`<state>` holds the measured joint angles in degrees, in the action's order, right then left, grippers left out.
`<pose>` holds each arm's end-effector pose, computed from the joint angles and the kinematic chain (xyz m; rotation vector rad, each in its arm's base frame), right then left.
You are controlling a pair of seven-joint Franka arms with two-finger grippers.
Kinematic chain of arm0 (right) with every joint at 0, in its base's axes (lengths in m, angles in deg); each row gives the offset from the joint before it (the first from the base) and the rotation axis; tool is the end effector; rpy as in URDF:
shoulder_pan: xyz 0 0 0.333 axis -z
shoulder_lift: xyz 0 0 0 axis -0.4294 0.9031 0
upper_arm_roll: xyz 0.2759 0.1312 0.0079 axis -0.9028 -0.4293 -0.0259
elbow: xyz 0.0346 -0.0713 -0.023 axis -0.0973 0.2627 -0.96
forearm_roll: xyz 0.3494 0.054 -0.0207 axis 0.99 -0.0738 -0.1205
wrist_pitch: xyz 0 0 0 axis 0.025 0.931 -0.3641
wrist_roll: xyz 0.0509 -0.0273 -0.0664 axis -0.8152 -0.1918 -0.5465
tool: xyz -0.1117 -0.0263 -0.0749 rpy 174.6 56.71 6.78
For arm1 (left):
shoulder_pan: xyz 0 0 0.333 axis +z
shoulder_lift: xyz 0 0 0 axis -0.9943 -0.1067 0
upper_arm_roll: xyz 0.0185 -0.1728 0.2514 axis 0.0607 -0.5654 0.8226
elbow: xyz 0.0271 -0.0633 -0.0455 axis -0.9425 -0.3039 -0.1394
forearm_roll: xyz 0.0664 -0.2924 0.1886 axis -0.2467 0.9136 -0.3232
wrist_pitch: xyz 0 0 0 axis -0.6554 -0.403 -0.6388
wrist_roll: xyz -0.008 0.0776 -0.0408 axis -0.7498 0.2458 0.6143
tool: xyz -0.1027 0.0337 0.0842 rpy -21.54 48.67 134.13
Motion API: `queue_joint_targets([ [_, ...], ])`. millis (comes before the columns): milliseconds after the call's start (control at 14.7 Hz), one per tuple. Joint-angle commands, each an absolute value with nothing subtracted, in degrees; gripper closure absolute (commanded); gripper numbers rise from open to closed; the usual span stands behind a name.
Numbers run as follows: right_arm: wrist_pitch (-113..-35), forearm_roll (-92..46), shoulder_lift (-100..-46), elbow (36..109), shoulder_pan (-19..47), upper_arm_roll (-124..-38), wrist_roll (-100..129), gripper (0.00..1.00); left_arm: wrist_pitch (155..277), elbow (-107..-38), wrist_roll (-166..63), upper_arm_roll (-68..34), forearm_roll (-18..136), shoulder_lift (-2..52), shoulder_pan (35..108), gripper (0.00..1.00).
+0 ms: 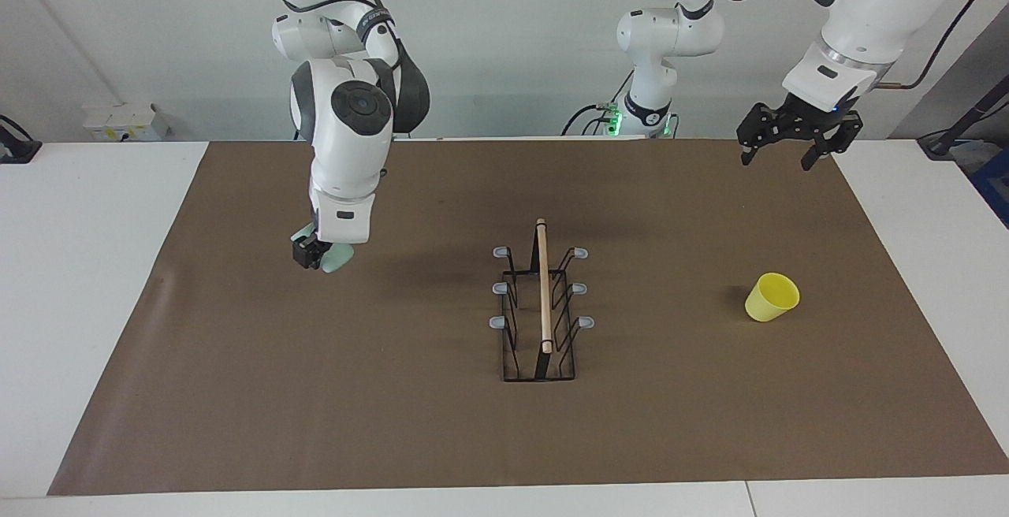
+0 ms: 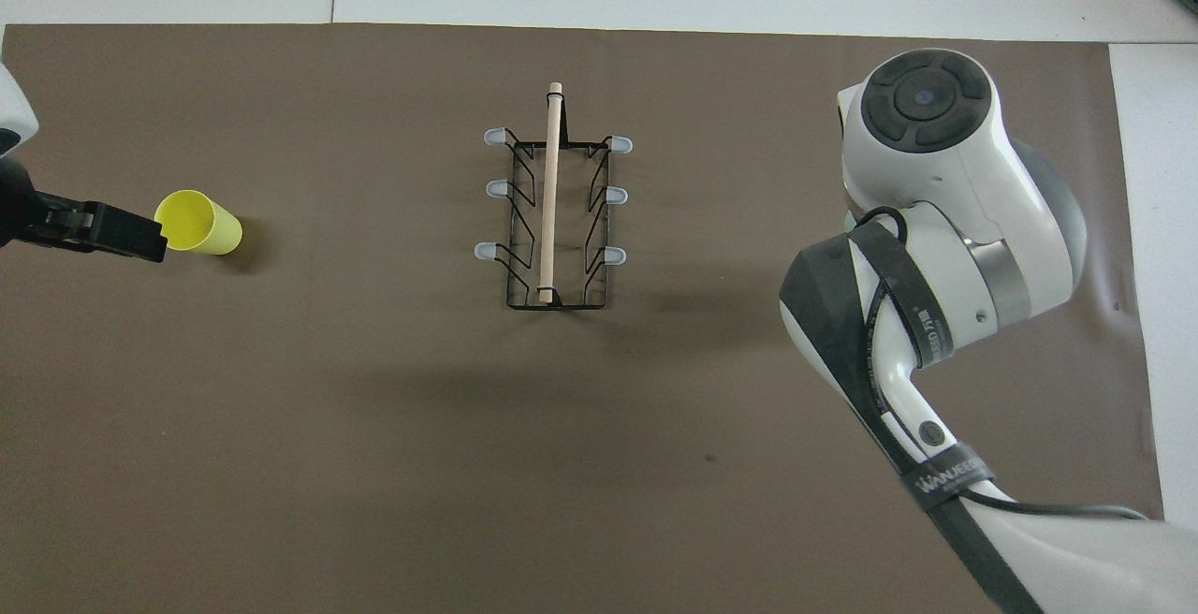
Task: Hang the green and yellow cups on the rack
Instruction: 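Carry the green cup with the right gripper toward the rack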
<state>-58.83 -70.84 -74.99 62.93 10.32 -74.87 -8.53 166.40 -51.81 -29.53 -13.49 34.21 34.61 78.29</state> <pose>0.5688 0.1289 0.4479 2.5828 1.2405 -0.1777 0.5109 -0.0443 0.5896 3.1217 -0.3150 -0.0107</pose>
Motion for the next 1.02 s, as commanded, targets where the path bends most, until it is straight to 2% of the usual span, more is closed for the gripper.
queue_joint_targets([
  [0,-62.6,-62.5,-78.0,63.4,12.3,-75.3,-7.7,1.0,166.2,-53.6,-29.4,-13.6,33.6,36.3,78.5,0.0],
  [477,-69.3,-42.0,-83.0,65.0,13.2,-75.3,-8.8,1.0,166.2,-53.7,-29.4,-13.6,33.6,36.3,78.5,0.0],
  [749,-75.1,-30.1,-85.7,69.1,13.0,-75.3,-15.4,1.0,166.2,-53.7,-29.4,-13.6,33.6,36.3,78.3,0.0],
  [954,-82.3,-20.6,-87.5,74.3,12.4,-75.3,-20.8,1.0,166.2,-53.7,-29.4,-13.6,33.6,36.3,78.1,0.0],
])
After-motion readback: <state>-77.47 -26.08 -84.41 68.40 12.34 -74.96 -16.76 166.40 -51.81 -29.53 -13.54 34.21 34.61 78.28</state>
